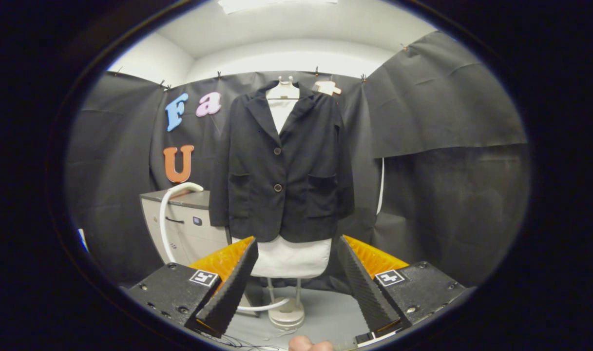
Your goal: Iron the clothes twice with a garment steamer, once on the left side and once on the right side.
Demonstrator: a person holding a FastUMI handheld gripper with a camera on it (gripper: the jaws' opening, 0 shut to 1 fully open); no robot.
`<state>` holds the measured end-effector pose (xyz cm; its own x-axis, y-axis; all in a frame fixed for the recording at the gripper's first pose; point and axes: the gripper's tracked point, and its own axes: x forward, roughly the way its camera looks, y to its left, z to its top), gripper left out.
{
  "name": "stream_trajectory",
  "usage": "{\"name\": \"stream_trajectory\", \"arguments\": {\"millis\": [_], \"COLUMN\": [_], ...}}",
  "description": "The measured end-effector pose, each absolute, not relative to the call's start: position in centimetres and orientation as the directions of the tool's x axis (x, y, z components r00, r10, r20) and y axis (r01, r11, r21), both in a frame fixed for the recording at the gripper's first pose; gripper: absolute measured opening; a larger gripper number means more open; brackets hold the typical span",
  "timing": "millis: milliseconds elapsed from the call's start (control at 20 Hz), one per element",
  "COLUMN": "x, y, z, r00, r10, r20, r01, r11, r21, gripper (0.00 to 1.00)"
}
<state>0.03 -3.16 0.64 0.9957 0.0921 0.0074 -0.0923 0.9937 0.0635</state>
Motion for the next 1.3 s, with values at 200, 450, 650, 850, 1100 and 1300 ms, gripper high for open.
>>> {"name": "stream_trajectory", "arguments": {"millis": [200,450,650,850,1100,1300], "x": [0.0,0.0,0.4,0.6,0.8,0.9], "y": [-2.4,-1.4,0.3,2.4,5.0,8.5], "z": [1.1,2.6,2.8,3.1,3.5,4.6], "r00": [0.992,0.988,0.985,0.984,0.988,0.989], "r10": [0.123,0.149,0.166,0.172,0.153,0.145], "r20": [0.022,0.049,0.041,0.038,0.025,0.032], "r01": [-0.124,-0.151,-0.169,-0.174,-0.155,-0.146], "r11": [0.991,0.987,0.983,0.983,0.987,0.988], "r21": [0.058,0.057,0.069,0.062,0.048,0.044], "gripper": [1.0,1.0,1.0,1.0,1.0,1.0]}}
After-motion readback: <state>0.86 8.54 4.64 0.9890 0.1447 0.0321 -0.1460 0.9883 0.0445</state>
